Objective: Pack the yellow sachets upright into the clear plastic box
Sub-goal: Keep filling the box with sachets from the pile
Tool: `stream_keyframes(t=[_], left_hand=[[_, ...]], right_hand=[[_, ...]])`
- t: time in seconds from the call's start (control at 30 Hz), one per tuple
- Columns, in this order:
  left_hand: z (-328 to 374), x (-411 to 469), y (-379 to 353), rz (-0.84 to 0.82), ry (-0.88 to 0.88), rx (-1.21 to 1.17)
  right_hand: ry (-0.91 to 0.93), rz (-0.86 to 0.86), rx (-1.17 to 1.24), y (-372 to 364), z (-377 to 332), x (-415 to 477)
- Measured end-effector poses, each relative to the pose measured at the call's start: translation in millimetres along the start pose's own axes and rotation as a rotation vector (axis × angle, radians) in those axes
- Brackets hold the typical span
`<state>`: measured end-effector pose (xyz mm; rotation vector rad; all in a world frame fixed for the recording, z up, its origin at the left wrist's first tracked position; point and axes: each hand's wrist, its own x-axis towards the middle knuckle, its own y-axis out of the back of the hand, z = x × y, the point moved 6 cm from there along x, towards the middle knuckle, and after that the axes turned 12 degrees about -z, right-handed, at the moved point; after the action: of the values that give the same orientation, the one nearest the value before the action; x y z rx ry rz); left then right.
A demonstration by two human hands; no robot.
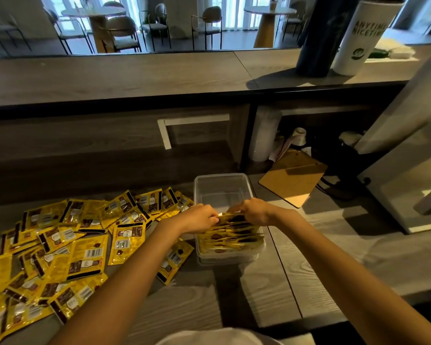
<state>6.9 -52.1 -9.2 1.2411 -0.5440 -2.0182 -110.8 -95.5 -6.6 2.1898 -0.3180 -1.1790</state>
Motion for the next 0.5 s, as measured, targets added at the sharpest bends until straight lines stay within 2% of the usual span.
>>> stream_keyframes(t=[0.17, 0.3, 0.4, 0.5], left_hand=[[1, -4, -2, -0.071, 0.018, 0.067], [1, -1, -7, -0.063, 0.003, 0.147], [-1, 0, -10, -0.08, 0.006, 0.093], [0, 0, -5, -0.003, -0.019, -0.067]], right_hand=[[0.024, -0.062, -0.022, -2, -4, -5], [0.016, -0.067, -0.062, -5, -4, -7], [0.005, -0.073, -0.034, -9, -3, -8], [0.022, -0.047, 0.002, -8, -5, -9]])
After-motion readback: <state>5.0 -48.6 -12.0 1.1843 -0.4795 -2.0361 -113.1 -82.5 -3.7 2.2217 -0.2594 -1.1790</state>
